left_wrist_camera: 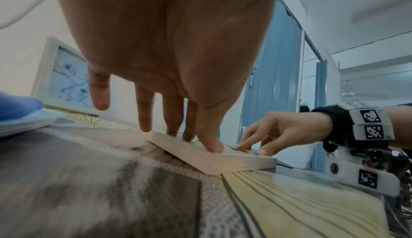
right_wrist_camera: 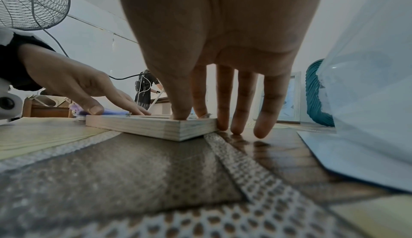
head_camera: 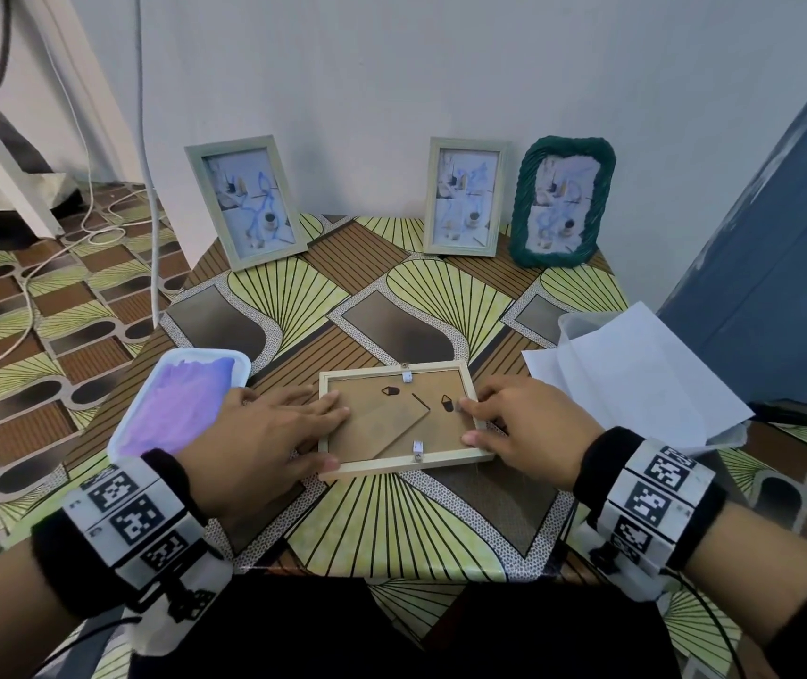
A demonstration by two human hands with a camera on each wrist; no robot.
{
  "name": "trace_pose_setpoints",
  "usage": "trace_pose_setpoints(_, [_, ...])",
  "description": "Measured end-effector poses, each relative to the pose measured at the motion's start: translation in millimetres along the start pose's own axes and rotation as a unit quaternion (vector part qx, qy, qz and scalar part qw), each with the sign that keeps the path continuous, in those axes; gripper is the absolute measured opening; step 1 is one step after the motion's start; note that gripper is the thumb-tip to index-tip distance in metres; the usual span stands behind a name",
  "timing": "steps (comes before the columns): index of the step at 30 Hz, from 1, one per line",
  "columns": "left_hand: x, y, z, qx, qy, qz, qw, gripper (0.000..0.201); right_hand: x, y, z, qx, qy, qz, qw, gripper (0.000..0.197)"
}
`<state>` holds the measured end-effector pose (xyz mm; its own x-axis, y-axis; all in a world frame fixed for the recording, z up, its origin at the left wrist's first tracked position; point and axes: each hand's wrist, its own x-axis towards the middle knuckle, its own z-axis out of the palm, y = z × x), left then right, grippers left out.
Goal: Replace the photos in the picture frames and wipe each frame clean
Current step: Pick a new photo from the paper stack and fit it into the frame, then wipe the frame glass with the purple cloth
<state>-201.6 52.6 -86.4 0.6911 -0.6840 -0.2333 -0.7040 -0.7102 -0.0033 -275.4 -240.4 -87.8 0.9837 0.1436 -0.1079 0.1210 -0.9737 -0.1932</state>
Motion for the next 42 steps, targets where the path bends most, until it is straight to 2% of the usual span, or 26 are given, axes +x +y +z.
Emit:
trace_pose_setpoints(4, [0.9,6.8,-2.1,0.006,0.008,0.041,0.999,0.071,-1.6,0.6,-1.0,0.02,0.005,-0.001,1.0,0.045])
trace_pose_setpoints(6, [4.7,12.1,-3.7,0.007,-0.01,0.074,0.997,0.078,-2.7,1.0,-1.5,0.04,0.01,0.001,0.999,0.043])
trace_pose_setpoints(7, [7.8,15.1,-4.4,0.01,-0.023,0.086,0.996,0.082,-2.4,1.4,-1.7,0.051,0.011,0.001,0.999,0.047])
trace_pose_setpoints(11, [20.2,27.2,-3.1,0.042,-0.056,0.104,0.992,0.093,3.9,5.0,-3.1,0.069,-0.034,-0.014,0.997,0.086])
trace_pose_setpoints(13, [23.6,28.3,-2.3,0.047,-0.055,0.11,0.991,0.093,7.1,5.1,-3.7,0.069,-0.073,-0.007,0.995,0.091])
trace_pose_setpoints(18, [25.2,21.5,-5.9,0.059,-0.024,0.128,0.99,0.081,9.8,6.8,-2.6,0.07,-0.104,-0.002,0.992,0.09])
trace_pose_setpoints(21, [23.6,25.6,-7.3,0.085,-0.015,0.135,0.987,0.076,6.3,7.2,-4.4,0.076,-0.074,0.008,0.994,0.084])
trace_pose_setpoints(23, [22.6,28.5,-9.1,0.099,-0.004,0.142,0.985,0.074,1.6,8.0,-6.2,0.087,-0.053,0.009,0.995,0.07])
trace_pose_setpoints(26, [20.7,32.2,-14.2,0.106,0.02,0.144,0.984,0.076,-7.5,9.1,-6.7,0.161,-0.036,0.014,0.986,0.046])
trace_pose_setpoints(30, [18.5,42.0,-26.9,0.112,0.084,0.152,0.978,0.073,-14.4,10.5,-8.2,0.295,0.0,0.054,0.954,0.056])
trace_pose_setpoints(32, [18.8,46.6,-33.7,0.082,0.104,0.165,0.977,0.066,-14.0,10.5,-12.1,0.357,0.025,0.095,0.929,0.057])
trace_pose_setpoints(34, [19.9,48.4,-41.0,0.021,0.109,0.171,0.979,0.057,-11.5,11.9,-16.0,0.411,0.06,0.131,0.9,0.069])
trace_pose_setpoints(35, [20.7,47.7,-45.1,-0.029,0.115,0.169,0.978,0.051,-10.0,13.7,-16.7,0.453,0.075,0.143,0.876,0.073])
trace_pose_setpoints(37, [22.6,43.9,-54.2,-0.16,0.125,0.153,0.967,0.043,-9.3,13.8,-18.6,0.554,0.087,0.152,0.814,0.068])
trace_pose_setpoints(38, [23.4,41.6,-58.5,-0.228,0.123,0.14,0.956,0.04,-8.9,13.5,-19.5,0.585,0.083,0.152,0.792,0.066])
trace_pose_setpoints(41, [23.4,38.7,-64.3,-0.384,0.101,0.111,0.911,0.031,-6.8,12.9,-16.0,0.587,0.055,0.145,0.795,0.078])
trace_pose_setpoints(42, [22.8,37.9,-62.7,-0.42,0.094,0.098,0.897,0.028,-6.5,11.3,-14.4,0.588,0.043,0.131,0.797,0.076])
